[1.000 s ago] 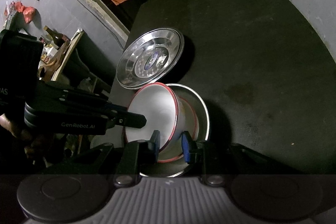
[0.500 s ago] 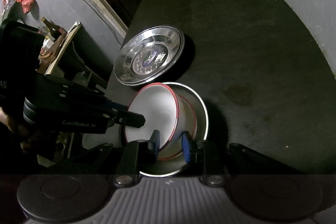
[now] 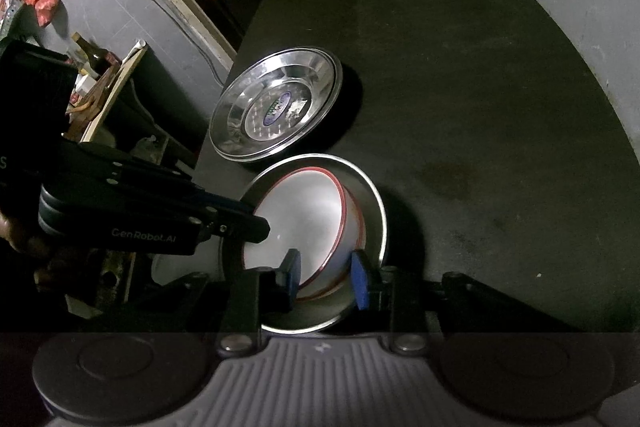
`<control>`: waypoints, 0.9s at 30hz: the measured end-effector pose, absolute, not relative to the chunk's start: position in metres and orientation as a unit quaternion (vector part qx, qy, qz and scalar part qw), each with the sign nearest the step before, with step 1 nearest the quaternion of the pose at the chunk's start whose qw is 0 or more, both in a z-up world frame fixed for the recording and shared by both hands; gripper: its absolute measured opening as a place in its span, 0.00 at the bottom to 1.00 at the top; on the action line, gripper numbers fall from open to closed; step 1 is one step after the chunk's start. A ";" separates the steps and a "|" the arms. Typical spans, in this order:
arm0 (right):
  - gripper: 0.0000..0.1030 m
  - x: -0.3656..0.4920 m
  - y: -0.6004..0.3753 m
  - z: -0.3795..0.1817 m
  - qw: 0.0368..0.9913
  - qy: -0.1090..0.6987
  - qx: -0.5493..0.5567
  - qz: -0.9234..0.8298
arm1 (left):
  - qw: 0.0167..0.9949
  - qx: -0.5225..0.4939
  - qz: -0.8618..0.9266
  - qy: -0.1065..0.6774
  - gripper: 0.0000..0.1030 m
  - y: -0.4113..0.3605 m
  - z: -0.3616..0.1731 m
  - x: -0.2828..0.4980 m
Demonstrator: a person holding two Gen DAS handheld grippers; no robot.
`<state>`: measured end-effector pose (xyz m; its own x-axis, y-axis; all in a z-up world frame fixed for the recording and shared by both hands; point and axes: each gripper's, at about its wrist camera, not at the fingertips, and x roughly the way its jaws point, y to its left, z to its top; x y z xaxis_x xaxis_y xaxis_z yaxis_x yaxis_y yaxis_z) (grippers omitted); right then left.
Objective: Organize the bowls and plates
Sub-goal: 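Lower the second white bowl into the nested bowls and open both grippers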
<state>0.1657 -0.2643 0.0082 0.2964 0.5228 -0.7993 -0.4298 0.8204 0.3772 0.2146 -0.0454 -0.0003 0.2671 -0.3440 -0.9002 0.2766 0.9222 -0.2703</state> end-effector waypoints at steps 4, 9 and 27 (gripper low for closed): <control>0.34 0.165 -0.265 0.009 0.805 0.512 0.044 0.297 | 0.798 -0.030 -0.195 0.569 0.17 -0.046 0.001 0.214; 0.39 0.163 -0.269 0.014 0.811 0.503 0.048 0.295 | 0.808 -0.038 -0.191 0.556 0.24 -0.040 0.008 0.213; 0.97 0.166 -0.309 0.018 0.844 0.501 0.073 0.175 | 0.828 -0.006 -0.099 0.551 0.99 -0.014 0.008 0.215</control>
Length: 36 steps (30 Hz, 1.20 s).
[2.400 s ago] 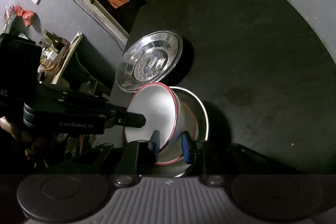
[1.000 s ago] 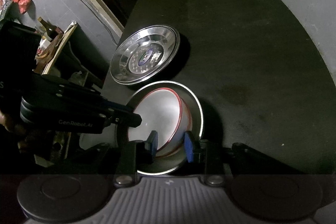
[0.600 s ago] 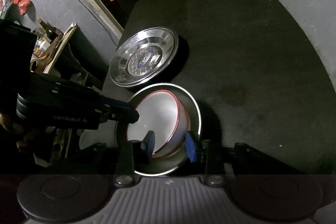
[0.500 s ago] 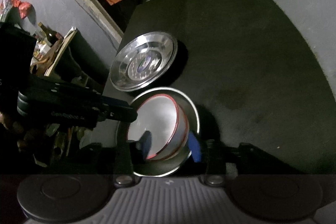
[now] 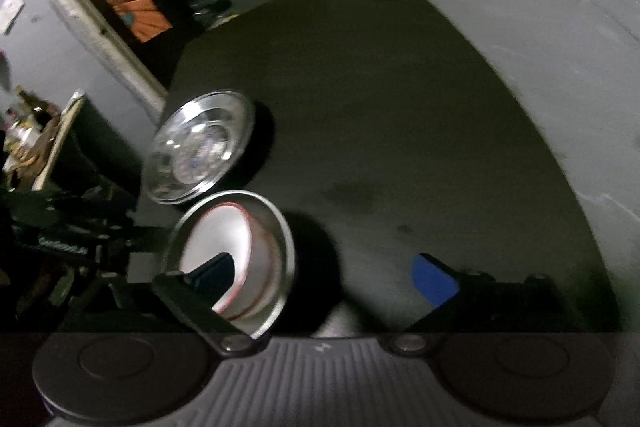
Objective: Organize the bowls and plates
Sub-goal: 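Lower the second white bowl into the nested bowls and open both grippers, then grasp the steel mixing bowl rim with both grippers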
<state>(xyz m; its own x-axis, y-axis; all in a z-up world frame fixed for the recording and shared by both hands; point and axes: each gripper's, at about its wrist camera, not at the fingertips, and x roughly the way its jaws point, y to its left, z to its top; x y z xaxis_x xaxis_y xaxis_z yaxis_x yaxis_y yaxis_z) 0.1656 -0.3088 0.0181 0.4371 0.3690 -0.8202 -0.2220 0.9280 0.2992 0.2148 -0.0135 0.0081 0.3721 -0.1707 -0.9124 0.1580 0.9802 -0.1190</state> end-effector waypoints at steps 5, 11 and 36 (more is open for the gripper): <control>0.99 0.166 -0.308 0.010 0.836 0.521 0.062 0.161 | 0.819 0.007 -0.084 0.567 0.99 -0.013 0.002 0.214; 0.99 0.165 -0.299 0.005 0.827 0.538 0.037 0.157 | 0.813 0.025 -0.076 0.576 0.99 -0.016 -0.003 0.215; 1.00 0.174 -0.272 -0.010 0.813 0.559 -0.026 0.159 | 0.804 0.078 -0.063 0.586 0.99 -0.037 -0.021 0.220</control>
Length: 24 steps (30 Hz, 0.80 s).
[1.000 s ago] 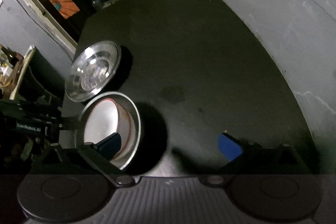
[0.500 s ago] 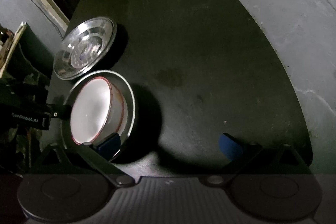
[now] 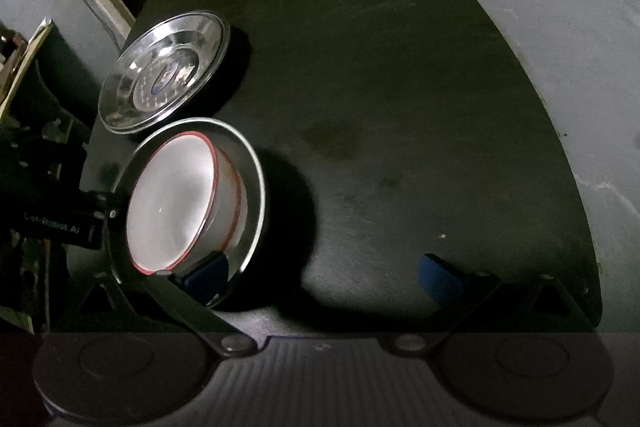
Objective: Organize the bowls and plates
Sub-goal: 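Grasp the steel mixing bowl rim with both grippers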
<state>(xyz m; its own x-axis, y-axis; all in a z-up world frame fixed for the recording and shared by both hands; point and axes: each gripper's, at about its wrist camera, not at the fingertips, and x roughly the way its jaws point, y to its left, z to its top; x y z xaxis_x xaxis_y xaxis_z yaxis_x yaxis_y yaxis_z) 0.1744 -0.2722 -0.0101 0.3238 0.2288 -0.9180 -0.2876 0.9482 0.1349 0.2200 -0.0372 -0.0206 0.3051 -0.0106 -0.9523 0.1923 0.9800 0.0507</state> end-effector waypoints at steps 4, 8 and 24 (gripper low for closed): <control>1.00 0.175 -0.273 -0.011 0.812 0.561 -0.022 0.160 | 0.805 0.074 -0.060 0.586 0.99 -0.037 -0.021 0.221; 1.00 0.175 -0.273 -0.011 0.811 0.562 -0.021 0.160 | 0.805 0.073 -0.060 0.586 0.99 -0.035 -0.020 0.221; 0.99 0.172 -0.270 -0.009 0.813 0.559 -0.031 0.157 | 0.805 0.073 -0.060 0.586 0.99 -0.036 -0.020 0.220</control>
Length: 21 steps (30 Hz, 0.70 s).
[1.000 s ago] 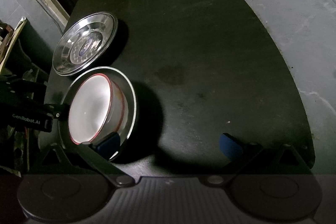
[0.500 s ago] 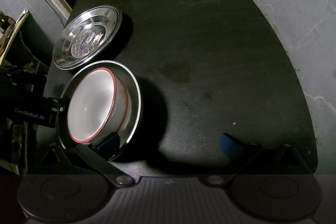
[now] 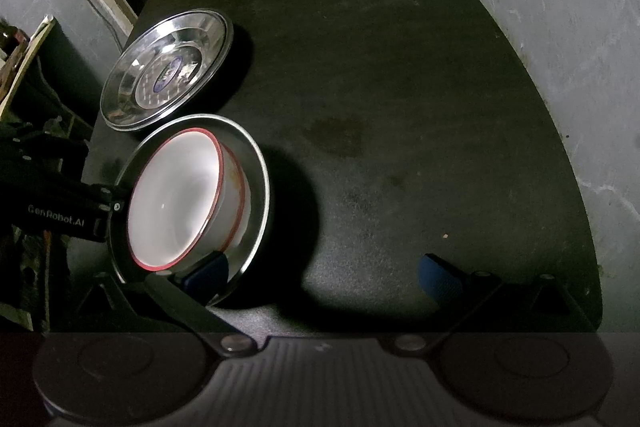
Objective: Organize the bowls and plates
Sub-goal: 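Grasp the steel mixing bowl rim with both grippers, then lift the steel bowl holding the white bowls with both grippers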
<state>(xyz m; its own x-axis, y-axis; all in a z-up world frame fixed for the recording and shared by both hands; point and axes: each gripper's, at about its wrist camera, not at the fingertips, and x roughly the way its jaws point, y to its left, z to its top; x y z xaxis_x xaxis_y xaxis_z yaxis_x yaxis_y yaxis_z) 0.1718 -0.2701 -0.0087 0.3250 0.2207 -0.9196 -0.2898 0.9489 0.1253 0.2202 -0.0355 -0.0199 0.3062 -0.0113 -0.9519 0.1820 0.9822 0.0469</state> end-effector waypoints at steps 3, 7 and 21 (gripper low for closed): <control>0.94 0.170 -0.269 -0.006 0.814 0.555 -0.030 0.165 | 0.806 0.075 -0.062 0.584 0.97 -0.036 -0.019 0.219; 0.83 0.167 -0.270 -0.003 0.814 0.552 -0.023 0.180 | 0.808 0.075 -0.071 0.580 0.91 -0.037 -0.017 0.219; 0.47 0.164 -0.268 0.002 0.804 0.547 0.006 0.234 | 0.809 0.050 -0.137 0.569 0.37 -0.047 -0.012 0.214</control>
